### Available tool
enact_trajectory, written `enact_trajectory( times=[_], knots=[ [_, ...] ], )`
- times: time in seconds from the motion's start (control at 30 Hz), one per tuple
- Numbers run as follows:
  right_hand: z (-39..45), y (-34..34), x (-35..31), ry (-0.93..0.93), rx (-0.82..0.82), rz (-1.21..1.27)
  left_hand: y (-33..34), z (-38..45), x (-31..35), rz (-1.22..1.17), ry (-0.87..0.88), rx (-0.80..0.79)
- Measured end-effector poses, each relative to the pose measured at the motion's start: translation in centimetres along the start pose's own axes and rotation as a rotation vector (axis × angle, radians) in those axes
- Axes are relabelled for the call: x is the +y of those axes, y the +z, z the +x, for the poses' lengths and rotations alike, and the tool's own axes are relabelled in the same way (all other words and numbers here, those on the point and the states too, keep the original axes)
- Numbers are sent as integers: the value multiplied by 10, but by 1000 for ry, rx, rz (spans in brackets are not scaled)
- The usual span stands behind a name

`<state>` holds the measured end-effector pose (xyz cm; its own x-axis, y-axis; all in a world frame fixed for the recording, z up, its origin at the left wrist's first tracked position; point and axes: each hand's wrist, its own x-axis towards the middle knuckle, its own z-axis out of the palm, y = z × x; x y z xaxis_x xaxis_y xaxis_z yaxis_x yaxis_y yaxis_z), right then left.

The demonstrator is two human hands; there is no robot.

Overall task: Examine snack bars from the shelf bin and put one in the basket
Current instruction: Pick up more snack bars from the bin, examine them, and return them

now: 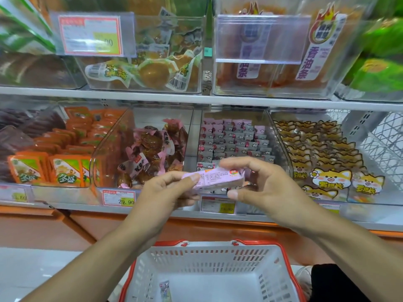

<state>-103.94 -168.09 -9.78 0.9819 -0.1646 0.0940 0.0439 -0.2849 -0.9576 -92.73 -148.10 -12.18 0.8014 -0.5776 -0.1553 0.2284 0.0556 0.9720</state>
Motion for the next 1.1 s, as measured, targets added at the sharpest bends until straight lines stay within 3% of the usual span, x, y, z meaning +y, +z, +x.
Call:
enact_trajectory(
  times=[0.1,0.33,0.47,0.63,0.87,1.0,1.03,1.1],
  knots=[
    [-2,2,0,31,47,61,5,-2,-1,40,-33,-31],
    [2,-2,3,197,93,389,3,-5,4,122,120,-29],
    [4,-3,4,204,111,484,8,-5,4,94,44,19],
    [6,-4,6,148,91,546,5,0,0,75,-177,63],
    [14,-5,9,192,242,548,11,1,-2,-63,-294,-2],
    [24,-12,8,165,392,588,21,9,-3,-101,-122,34],
    [27,-16,8,142,449,524,24,12,-4,-8,-22,61],
    [34,-31,9,56,596,130,29,14,-9,245,204,76]
  ],
)
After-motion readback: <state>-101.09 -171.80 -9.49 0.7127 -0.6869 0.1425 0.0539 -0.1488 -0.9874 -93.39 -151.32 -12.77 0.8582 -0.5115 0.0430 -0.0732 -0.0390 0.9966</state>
